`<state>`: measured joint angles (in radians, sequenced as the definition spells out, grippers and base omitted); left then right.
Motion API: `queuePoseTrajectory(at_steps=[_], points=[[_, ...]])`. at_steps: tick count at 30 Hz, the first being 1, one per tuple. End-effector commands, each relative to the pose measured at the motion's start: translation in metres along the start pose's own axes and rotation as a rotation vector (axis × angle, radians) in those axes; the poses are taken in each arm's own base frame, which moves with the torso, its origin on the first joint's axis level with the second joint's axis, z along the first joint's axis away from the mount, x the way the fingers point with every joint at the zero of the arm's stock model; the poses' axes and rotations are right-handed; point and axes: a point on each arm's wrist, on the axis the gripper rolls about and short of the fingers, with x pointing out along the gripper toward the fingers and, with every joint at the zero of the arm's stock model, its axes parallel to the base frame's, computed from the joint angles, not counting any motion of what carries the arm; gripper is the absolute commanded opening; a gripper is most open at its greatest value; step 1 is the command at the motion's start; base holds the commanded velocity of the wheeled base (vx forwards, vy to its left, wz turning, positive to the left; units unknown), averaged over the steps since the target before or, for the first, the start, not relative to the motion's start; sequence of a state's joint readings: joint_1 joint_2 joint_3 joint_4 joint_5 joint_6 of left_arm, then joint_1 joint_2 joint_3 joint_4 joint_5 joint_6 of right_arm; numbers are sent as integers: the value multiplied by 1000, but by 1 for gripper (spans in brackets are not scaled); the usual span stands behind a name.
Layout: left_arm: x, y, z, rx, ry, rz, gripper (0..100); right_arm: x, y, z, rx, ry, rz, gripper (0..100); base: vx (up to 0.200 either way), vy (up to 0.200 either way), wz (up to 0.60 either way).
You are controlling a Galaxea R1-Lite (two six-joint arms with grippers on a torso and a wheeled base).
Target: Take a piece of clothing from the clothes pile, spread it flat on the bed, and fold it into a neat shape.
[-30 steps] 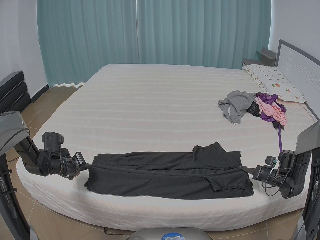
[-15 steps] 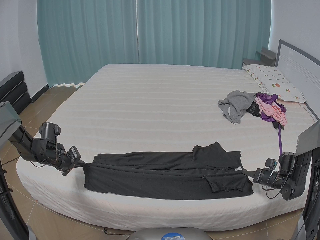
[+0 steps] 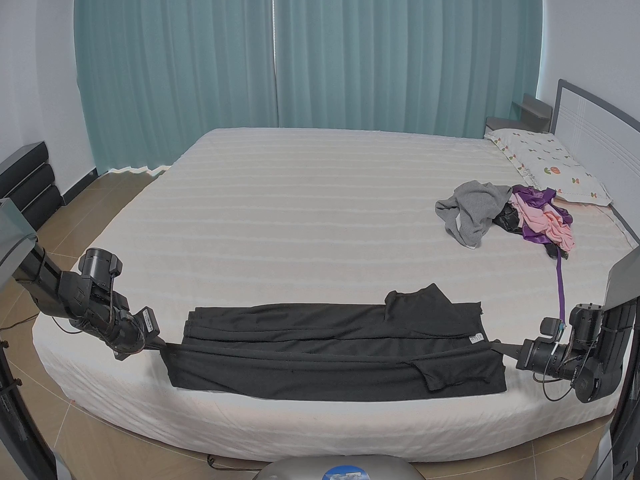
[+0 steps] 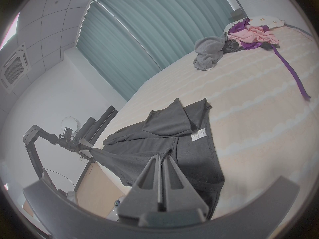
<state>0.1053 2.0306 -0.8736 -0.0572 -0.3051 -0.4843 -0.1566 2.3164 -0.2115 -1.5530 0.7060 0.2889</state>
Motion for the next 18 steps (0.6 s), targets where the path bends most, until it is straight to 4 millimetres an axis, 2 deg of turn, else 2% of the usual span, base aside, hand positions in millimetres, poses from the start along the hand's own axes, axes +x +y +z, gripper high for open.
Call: queuePoseTrajectory(at_steps=[1, 10, 14, 18], points=[[-1, -3, -4, 19, 9, 0, 0, -10, 4, 2, -11, -14, 13, 0, 0, 0, 0], [-8, -4, -7, 53, 42, 16, 0, -19, 8, -5, -57, 13, 13, 0, 0, 0, 0], [-5, -5, -3, 53, 34, 12, 0, -17, 4, -8, -62, 24, 6, 0, 0, 0, 0], [3, -5, 3, 40, 35, 13, 0, -10, 0, -3, -74, 4, 3, 0, 0, 0, 0]])
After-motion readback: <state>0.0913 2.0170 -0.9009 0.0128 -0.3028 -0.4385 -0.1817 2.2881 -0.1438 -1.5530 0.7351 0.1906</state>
